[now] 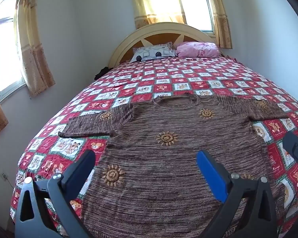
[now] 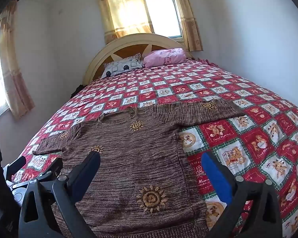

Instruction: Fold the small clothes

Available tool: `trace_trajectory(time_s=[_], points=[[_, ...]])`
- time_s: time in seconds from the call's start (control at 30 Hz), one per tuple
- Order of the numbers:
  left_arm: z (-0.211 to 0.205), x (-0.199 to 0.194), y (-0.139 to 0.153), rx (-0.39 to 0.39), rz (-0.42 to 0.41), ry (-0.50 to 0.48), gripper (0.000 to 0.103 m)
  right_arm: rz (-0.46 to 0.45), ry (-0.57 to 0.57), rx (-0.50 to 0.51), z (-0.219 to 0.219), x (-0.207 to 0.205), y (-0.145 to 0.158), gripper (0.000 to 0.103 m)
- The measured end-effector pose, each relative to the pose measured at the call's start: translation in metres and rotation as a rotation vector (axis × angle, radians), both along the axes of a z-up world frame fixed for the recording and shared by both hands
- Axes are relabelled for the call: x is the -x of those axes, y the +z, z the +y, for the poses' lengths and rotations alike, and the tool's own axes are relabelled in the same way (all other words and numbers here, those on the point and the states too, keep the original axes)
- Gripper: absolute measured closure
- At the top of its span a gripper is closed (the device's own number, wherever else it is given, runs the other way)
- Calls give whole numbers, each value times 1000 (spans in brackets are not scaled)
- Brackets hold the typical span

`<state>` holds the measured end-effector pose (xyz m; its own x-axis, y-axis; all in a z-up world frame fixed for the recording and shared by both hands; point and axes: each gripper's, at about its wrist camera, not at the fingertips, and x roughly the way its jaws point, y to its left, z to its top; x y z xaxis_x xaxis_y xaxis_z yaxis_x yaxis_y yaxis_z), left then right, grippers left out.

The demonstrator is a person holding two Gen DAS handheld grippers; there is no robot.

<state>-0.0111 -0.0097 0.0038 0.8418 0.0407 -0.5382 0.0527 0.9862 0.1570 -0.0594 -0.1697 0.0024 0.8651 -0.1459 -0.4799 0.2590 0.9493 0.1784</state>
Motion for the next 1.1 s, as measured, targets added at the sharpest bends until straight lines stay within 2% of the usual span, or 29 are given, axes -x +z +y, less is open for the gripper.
trace_trajectory(time_s=[1.1], points=[[-4, -4, -12, 23, 61, 4, 0, 42, 11, -17, 1, -13, -11, 1]])
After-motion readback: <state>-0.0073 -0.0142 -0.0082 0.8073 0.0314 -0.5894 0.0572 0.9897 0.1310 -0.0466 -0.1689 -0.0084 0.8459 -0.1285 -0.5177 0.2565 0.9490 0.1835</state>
